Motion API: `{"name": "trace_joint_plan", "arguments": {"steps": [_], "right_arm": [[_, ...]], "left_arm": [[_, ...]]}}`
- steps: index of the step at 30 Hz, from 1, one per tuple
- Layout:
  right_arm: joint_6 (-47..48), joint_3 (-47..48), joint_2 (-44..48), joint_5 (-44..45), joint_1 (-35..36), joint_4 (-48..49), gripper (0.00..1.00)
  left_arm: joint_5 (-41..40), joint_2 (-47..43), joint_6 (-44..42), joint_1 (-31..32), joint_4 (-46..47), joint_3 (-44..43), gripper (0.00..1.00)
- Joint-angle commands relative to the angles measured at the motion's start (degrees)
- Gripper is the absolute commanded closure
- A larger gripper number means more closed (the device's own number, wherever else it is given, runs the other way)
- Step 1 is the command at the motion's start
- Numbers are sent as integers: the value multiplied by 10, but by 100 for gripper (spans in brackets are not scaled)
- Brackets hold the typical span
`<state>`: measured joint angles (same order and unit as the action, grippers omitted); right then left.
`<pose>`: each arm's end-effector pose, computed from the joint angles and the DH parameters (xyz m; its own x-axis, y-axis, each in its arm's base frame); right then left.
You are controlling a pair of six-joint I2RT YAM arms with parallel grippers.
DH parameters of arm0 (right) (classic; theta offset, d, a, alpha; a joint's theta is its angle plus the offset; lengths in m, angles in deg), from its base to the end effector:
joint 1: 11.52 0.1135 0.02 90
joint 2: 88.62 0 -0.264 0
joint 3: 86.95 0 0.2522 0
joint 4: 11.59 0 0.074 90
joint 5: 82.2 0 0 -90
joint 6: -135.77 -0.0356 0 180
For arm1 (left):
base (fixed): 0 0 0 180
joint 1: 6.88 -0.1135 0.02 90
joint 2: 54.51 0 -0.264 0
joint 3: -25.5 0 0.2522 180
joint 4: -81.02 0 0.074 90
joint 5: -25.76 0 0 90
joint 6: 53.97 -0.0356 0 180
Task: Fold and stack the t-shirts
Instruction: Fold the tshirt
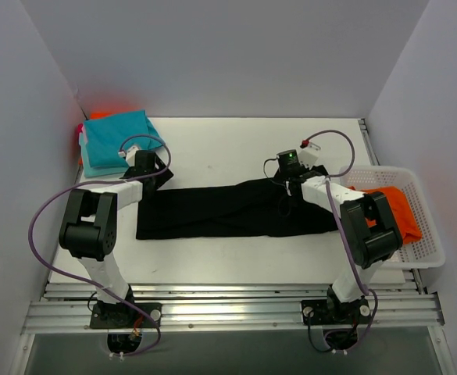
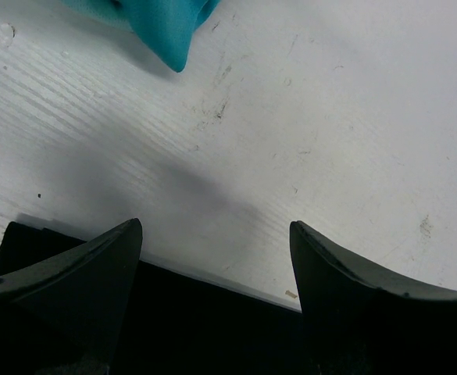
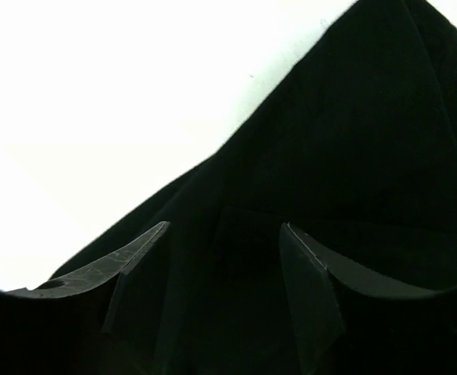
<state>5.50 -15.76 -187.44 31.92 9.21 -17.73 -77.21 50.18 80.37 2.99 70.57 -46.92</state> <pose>0.3535 0.1182 0.1982 -0.4001 0.4794 -0.7811 0.3320 0.8702 0.3640 0.3758 -0.0573 0.1605 -0.4812 -0.6076 -0.6319 -0.4639 0.7881 -0.4046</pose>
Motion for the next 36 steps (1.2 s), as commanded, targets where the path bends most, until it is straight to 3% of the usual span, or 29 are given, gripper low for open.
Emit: {"name": "trace_joint_plan", "arguments": {"steps": [1,10,17,21,36], "right_arm": [[-2,27,-22,25,8,-14,48],[-3,37,-67,24,12,-10,56],[-6,30,-56,43,12,-16,94],[-8,26,-47,51,13,-22,99],[-9,29,21,99,25,-73,100]], "left_arm": [[6,2,-5,-8,28,-12,15],[24,10,-4,-27,46,0,15],[24,13,-4,-27,49,0,15],[24,12,-4,-27,49,-1,16],[24,14,-4,-27,46,-1,16]]}}
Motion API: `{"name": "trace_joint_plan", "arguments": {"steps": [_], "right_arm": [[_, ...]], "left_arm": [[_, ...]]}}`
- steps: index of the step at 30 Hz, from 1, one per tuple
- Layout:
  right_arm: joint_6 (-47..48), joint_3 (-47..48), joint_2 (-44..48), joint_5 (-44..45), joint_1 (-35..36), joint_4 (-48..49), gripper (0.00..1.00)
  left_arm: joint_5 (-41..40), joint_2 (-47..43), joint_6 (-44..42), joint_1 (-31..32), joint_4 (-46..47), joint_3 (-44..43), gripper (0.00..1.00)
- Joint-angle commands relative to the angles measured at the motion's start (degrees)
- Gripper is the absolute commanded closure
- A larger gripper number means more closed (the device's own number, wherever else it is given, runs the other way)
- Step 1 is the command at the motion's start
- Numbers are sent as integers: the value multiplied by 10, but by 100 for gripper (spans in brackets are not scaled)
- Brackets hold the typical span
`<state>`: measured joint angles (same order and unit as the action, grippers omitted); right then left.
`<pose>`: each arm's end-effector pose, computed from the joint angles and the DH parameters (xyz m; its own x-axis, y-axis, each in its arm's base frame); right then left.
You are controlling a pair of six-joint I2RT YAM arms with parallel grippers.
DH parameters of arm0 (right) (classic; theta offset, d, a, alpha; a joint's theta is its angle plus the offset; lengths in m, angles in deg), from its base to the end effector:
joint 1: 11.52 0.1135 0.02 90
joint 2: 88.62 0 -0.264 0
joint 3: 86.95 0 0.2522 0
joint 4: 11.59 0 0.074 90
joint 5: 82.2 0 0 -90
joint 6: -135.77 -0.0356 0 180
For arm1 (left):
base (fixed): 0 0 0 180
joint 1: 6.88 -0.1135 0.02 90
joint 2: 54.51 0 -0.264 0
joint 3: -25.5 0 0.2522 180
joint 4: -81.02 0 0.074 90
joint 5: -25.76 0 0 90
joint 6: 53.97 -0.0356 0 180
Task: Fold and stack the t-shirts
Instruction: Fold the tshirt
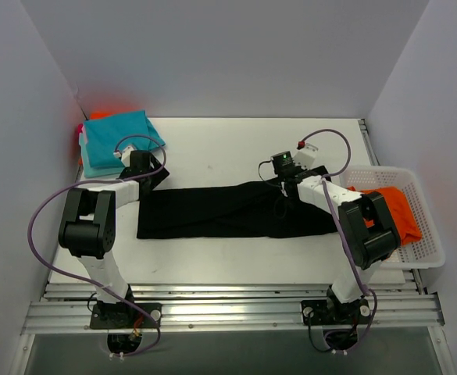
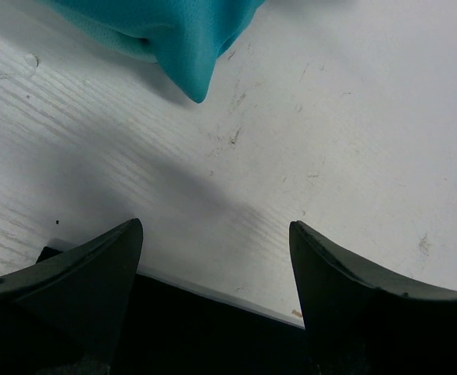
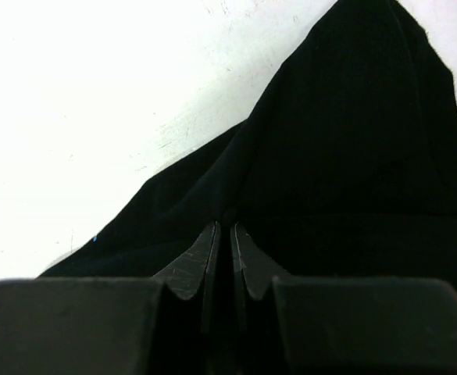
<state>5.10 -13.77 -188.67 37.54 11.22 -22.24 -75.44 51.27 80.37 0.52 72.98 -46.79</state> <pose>0.3520 0.1284 0.1956 -0.4083 0.4424 -0.7985 0.3867 0.8762 0.2877 0.3814 -0.0426 0.1562 -0.4578 -0.6319 -0.6254 -0.4723 0.7688 -0.4311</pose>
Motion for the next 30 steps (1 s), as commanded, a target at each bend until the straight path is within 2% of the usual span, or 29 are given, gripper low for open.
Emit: {"name": "trace_joint_plan", "arguments": {"steps": [1,9,13,20,25,30], "right_arm": [[-6,9,34,44,5,-29,100],[-8,3,25,41,5,-27,90],[-9,-1,21,39,5,-22,88],[-8,-5,16,37,5,-18,88],[-8,-13,8,28,4,-7,93],[-6,-4,-20,23,-6,3,84]], "left_arm": [[7,3,-5,-3,22,-3,16],[7,2,-6,-3,22,-1,16],[7,1,-5,-3,22,-1,16],[7,2,-5,-3,22,-1,16],[7,2,-5,-3,21,-3,16],[8,1,-6,-3,23,0,16]]}}
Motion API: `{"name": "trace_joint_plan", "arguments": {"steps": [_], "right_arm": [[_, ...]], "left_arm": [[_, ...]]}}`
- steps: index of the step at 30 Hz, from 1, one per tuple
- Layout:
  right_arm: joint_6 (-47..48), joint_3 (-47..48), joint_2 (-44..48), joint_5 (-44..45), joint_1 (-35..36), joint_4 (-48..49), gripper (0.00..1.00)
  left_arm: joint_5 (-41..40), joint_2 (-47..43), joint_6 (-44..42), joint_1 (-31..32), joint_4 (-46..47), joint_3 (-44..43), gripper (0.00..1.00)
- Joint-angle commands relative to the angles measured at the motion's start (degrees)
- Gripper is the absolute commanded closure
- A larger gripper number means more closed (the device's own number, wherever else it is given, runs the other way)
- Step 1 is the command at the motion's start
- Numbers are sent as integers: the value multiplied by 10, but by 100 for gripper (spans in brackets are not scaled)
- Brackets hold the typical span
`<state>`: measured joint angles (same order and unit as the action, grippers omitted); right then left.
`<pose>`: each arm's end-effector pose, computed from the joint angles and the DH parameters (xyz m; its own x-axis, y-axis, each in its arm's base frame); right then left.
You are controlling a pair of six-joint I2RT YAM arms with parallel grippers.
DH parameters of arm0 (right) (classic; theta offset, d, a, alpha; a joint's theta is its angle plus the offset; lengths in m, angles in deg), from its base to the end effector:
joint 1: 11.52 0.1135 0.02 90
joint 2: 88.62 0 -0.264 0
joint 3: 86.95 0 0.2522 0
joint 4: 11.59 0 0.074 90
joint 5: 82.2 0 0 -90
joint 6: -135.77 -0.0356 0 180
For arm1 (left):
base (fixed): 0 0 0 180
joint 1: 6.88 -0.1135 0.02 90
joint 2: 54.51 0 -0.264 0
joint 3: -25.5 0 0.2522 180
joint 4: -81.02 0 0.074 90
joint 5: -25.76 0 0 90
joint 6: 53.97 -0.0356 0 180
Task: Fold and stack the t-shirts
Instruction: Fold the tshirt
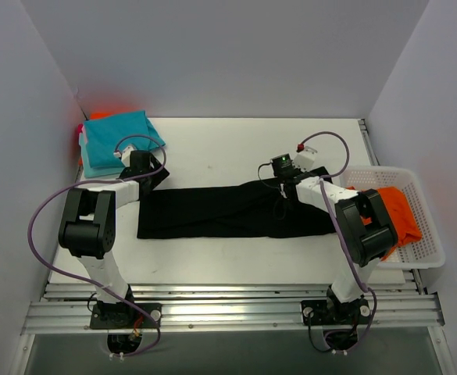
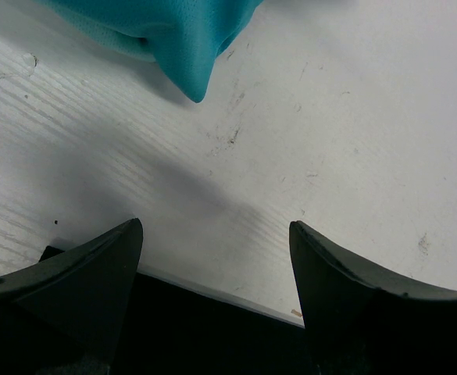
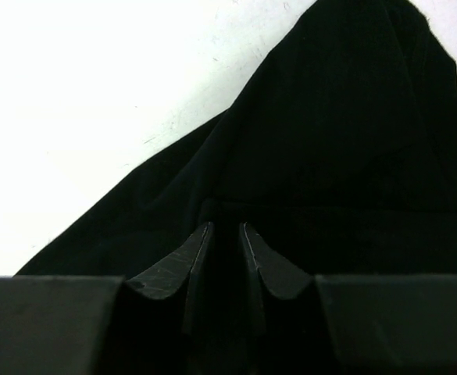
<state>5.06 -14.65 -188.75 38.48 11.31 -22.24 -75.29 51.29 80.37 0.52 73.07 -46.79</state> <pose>0.3493 0.1273 0.1905 -0.4123 0.4351 -0.8005 0.4002 0.8758 0.2699 0.3815 -0.0427 0.1562 -0.4584 -0.6322 -0.6247 -0.4704 0.7689 -0.4330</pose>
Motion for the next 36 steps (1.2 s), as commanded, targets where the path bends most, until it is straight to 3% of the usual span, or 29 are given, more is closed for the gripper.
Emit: {"name": "trace_joint_plan", "arguments": {"steps": [1,10,14,25,29,32,36], "right_arm": [[-7,8,-23,13,-9,3,83],[-2,16,-30,11,-10,7,87],[-2,9,-25,11,-11,9,100],[-2,-19,13,10,-22,26,100],[0,-7,19,11,-41,15,46],[2,-8,20,8,-50,15,41],[4,-19,16,-2,-63,23,43]], "left_arm": [[7,0,-6,-3,22,0,16],[6,2,-7,-4,23,-2,16],[6,3,-7,-4,21,-3,16],[7,0,-7,-4,25,2,16],[8,0,-7,-4,25,3,16],[8,-1,-7,-4,26,3,16],[7,1,-8,-4,26,2,16]]}}
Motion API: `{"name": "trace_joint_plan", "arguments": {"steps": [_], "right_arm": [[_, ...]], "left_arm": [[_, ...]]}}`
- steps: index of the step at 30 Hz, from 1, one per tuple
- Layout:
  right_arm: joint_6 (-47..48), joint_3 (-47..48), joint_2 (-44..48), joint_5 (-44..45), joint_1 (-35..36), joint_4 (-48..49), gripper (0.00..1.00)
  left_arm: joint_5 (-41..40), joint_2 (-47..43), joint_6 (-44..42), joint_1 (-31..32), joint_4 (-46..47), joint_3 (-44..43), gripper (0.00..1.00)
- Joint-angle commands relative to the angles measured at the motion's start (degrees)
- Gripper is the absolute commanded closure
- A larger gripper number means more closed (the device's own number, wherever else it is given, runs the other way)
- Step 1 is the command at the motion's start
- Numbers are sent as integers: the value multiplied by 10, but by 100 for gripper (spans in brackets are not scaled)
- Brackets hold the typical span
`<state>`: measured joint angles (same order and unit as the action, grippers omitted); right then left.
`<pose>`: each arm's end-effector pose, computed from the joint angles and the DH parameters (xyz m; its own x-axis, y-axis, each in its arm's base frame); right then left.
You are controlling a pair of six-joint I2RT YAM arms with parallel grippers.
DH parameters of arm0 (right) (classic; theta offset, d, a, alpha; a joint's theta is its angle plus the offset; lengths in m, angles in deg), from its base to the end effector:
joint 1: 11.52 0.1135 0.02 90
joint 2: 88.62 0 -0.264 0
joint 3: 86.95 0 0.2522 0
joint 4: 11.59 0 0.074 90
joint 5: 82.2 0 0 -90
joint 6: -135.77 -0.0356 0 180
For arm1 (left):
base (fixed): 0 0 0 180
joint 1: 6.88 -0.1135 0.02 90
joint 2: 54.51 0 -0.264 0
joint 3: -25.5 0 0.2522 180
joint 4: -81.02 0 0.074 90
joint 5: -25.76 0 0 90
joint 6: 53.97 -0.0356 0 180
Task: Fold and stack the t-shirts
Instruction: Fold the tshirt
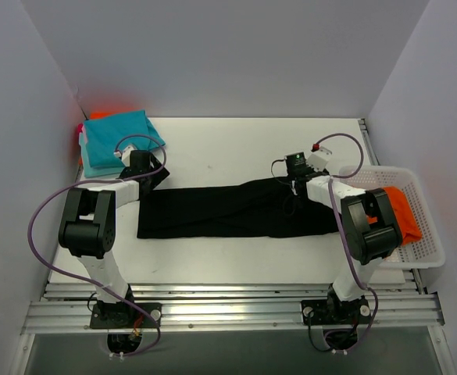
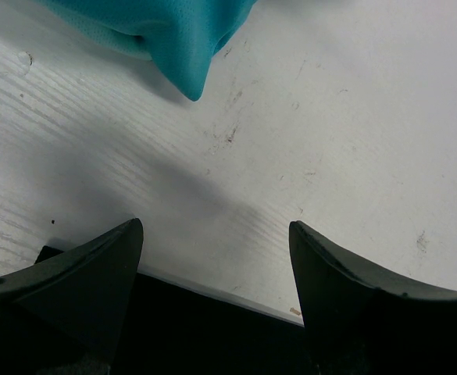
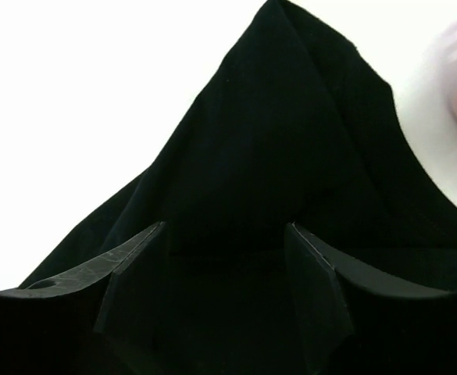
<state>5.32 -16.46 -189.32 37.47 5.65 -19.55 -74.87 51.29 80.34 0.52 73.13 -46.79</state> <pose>0.3582 0.0922 0.1812 -0.3745 0.4743 -0.7967 0.4708 0.8375 0.2773 0.3816 -0.0429 0.1562 -0.4618 -0.6323 -0.6220 -0.4657 0.7697 -0.4367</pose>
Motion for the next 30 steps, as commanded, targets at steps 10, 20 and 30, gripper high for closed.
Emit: {"name": "trace_joint_plan", "arguments": {"steps": [10,20,30], "right_arm": [[-2,-8,0,-16,-9,12,58],[-4,-21,-13,-27,6,17,59],[-6,-23,-15,-23,12,13,83]], "left_arm": [[4,1,-9,-4,27,1,16],[5,0,-9,-4,29,3,16],[6,2,-9,-4,30,1,16]]}}
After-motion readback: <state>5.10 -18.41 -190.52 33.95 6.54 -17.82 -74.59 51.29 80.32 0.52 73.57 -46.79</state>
